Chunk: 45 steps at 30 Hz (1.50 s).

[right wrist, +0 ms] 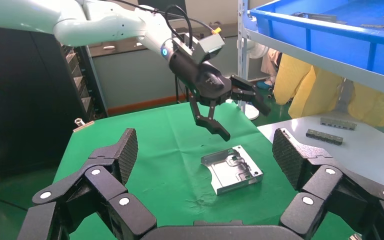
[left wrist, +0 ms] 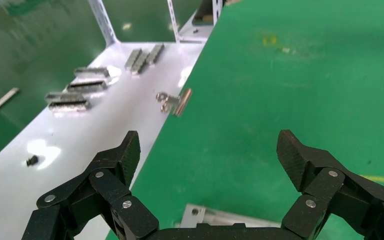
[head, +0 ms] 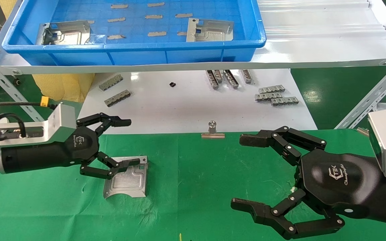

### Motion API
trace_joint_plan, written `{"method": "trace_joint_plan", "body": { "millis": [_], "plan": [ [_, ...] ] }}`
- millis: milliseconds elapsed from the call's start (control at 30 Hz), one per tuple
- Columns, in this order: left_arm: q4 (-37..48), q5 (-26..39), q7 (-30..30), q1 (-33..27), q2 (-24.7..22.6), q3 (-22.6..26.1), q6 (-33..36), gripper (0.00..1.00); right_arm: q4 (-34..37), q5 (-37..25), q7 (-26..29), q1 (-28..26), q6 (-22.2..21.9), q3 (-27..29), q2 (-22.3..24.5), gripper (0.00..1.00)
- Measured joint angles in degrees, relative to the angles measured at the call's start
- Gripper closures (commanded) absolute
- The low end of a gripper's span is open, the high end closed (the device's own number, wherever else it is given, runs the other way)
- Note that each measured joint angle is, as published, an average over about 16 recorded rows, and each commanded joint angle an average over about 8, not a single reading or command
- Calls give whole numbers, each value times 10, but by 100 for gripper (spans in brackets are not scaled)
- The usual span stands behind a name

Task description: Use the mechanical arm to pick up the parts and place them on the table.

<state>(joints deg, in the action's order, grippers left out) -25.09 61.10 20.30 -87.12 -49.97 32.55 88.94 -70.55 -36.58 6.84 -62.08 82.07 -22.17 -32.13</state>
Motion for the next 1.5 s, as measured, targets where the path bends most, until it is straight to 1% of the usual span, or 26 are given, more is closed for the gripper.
{"method": "trace_joint_plan", "body": {
  "millis": [1133, 1300, 1500],
  "plan": [
    [-424, -168, -271, 223, 131, -144, -28, 0, 0, 0, 0, 0, 0, 0, 0, 0],
    [-471, -187, -300, 248, 145, -161, -31, 0, 0, 0, 0, 0, 0, 0, 0, 0],
    [-499, -199, -316, 263, 154, -170, -33, 0, 0, 0, 0, 0, 0, 0, 0, 0]
  ]
}}
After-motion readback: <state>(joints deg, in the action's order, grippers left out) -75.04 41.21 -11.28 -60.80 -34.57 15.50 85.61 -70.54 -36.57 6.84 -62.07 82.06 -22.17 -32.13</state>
